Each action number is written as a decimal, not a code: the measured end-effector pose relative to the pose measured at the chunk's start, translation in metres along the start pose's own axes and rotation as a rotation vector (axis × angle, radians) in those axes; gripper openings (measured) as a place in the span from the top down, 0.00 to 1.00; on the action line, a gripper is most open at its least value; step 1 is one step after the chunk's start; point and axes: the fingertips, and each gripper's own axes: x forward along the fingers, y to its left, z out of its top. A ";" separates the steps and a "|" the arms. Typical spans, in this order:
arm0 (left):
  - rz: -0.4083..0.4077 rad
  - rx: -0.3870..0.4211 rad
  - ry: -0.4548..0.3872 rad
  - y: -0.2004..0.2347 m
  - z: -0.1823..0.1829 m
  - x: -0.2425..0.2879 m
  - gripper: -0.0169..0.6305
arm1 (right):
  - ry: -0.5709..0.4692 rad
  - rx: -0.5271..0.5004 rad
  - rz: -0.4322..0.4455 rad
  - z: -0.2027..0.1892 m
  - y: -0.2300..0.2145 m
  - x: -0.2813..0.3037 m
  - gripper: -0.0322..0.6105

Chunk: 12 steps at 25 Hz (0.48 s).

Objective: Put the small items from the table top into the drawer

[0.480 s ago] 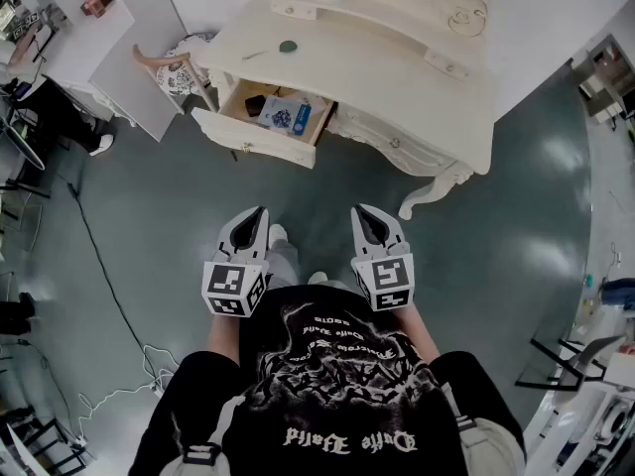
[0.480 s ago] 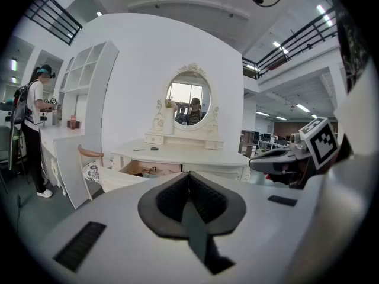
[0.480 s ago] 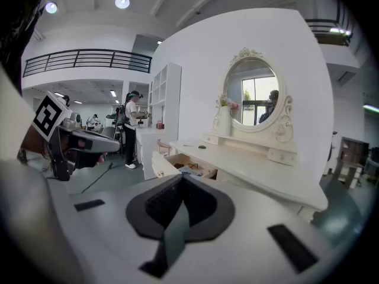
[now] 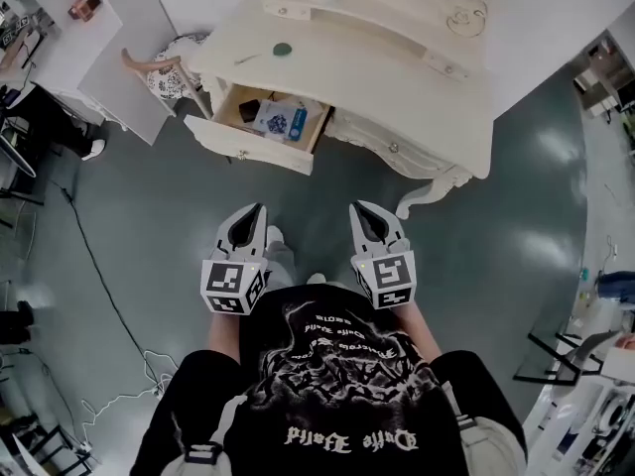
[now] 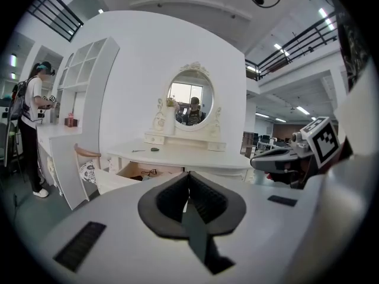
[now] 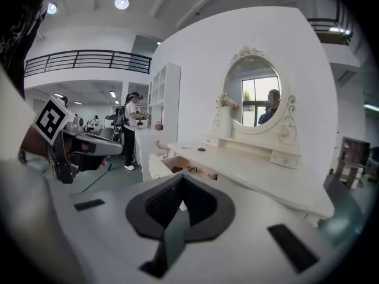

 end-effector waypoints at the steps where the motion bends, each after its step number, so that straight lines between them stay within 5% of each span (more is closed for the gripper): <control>1: 0.002 -0.004 0.005 0.003 -0.001 0.002 0.95 | 0.005 0.000 0.000 0.000 -0.001 0.003 0.94; 12: -0.005 -0.024 0.019 0.047 0.012 0.042 0.95 | 0.020 0.035 -0.036 0.014 -0.018 0.052 0.94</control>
